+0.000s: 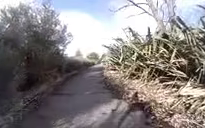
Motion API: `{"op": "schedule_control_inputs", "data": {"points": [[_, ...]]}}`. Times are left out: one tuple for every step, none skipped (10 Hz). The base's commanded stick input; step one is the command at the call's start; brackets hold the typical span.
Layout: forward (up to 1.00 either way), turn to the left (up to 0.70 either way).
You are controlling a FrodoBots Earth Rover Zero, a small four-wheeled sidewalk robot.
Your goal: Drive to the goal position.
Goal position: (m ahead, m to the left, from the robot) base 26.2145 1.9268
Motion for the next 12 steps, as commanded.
{"op": "schedule_control_inputs", "data": {"points": [[0.7,0.0],[0.7,0.0],[0.7,0.0],[0.7,0.0],[0.7,0.0],[0.7,0.0],[0.7,0.0],[0.7,0.0],[0.7,0.0],[0.7,0.0],[0.7,0.0],[0.7,0.0]]}}
